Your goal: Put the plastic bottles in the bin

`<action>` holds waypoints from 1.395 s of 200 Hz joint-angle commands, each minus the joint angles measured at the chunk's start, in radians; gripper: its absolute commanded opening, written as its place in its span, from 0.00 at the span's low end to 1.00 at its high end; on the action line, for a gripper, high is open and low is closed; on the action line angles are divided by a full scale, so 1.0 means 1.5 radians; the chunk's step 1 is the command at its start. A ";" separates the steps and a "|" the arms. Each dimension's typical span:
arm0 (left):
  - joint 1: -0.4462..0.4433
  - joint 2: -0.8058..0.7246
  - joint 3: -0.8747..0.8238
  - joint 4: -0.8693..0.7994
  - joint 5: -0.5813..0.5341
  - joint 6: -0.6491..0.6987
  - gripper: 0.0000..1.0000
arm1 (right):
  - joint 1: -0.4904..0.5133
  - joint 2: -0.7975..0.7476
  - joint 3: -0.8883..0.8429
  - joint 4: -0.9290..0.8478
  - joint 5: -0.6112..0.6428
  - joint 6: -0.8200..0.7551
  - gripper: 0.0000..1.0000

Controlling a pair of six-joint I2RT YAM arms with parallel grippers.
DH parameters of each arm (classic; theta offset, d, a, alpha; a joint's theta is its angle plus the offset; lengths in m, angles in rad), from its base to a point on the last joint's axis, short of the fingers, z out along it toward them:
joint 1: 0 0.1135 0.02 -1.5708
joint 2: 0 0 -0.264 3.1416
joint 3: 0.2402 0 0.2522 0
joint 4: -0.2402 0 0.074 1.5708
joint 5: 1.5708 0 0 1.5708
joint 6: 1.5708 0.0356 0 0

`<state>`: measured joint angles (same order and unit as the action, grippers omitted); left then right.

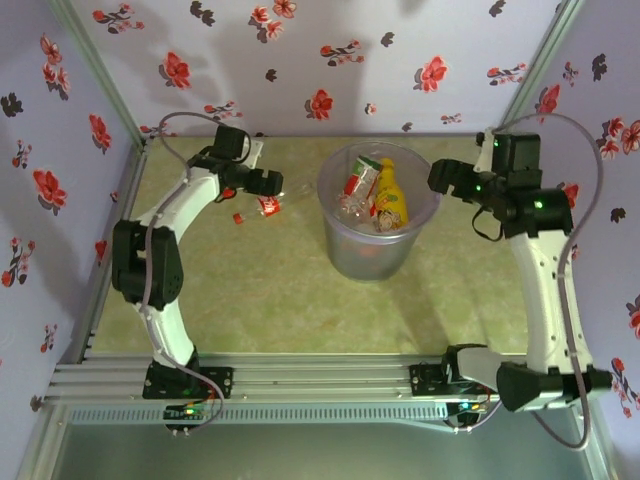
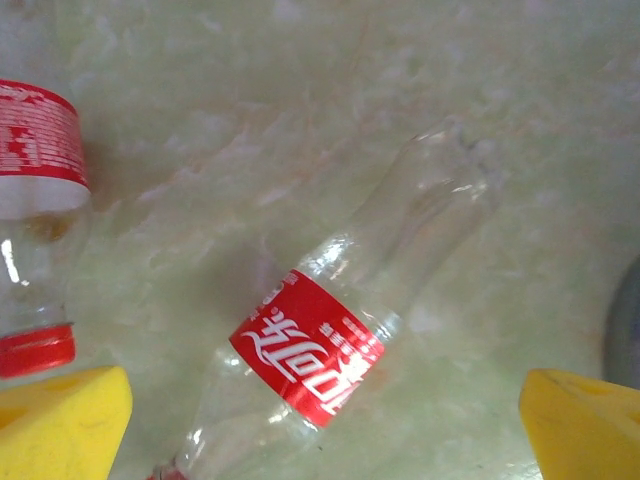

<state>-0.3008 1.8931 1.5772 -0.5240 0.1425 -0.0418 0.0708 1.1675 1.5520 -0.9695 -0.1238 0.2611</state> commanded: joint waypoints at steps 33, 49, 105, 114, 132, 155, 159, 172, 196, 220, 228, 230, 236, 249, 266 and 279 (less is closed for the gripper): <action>-0.007 0.041 0.021 -0.033 0.008 0.055 1.00 | -0.014 -0.057 -0.068 -0.041 0.029 -0.011 0.91; -0.012 0.043 0.007 -0.033 0.011 0.059 1.00 | -0.015 -0.063 -0.089 -0.033 0.026 -0.009 0.91; -0.016 0.065 -0.008 -0.062 0.023 0.062 1.00 | -0.015 -0.097 -0.133 0.012 0.018 0.005 0.91; -0.017 0.067 -0.008 -0.065 0.023 0.064 0.98 | -0.015 -0.097 -0.132 0.011 0.017 0.003 0.91; -0.024 0.073 -0.005 -0.075 0.022 0.065 0.93 | -0.015 -0.101 -0.132 0.012 0.016 0.002 0.91; -0.031 0.086 0.003 -0.089 0.017 0.063 0.85 | -0.015 -0.109 -0.135 0.014 0.017 -0.001 0.91; -0.033 0.087 0.003 -0.091 0.016 0.061 0.83 | -0.015 -0.111 -0.135 0.014 0.017 -0.001 0.91; -0.036 0.089 0.000 -0.091 0.015 0.055 0.75 | -0.016 -0.111 -0.133 0.012 0.015 -0.002 0.91; -0.042 0.090 -0.010 -0.085 0.012 0.050 0.62 | -0.016 -0.109 -0.125 0.015 0.000 0.003 0.90; -0.049 0.092 -0.011 -0.091 0.013 0.052 0.60 | -0.015 -0.109 -0.122 0.023 -0.018 0.010 0.91; -0.053 0.094 -0.008 -0.100 0.012 0.055 0.66 | -0.016 -0.108 -0.120 0.023 -0.021 0.010 0.91; -0.054 0.094 -0.008 -0.101 0.012 0.057 0.68 | -0.016 -0.108 -0.120 0.021 -0.021 0.010 0.91; -0.055 0.095 -0.007 -0.103 0.012 0.060 0.77 | -0.016 -0.108 -0.120 0.020 -0.021 0.010 0.91; -0.057 0.093 -0.009 -0.098 0.001 0.068 0.95 | -0.016 -0.109 -0.119 0.018 -0.020 0.010 0.90; -0.058 0.095 -0.009 -0.091 -0.023 0.076 1.00 | -0.016 -0.112 -0.117 0.014 -0.019 0.008 0.90; -0.057 0.088 -0.010 -0.075 -0.029 0.079 1.00 | -0.015 -0.114 -0.115 0.011 -0.017 0.006 0.90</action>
<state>-0.3817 1.9991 1.5745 -0.6140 0.1253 0.0566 0.0547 1.0134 1.3514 -0.9585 -0.1368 0.2653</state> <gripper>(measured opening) 0.994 0.902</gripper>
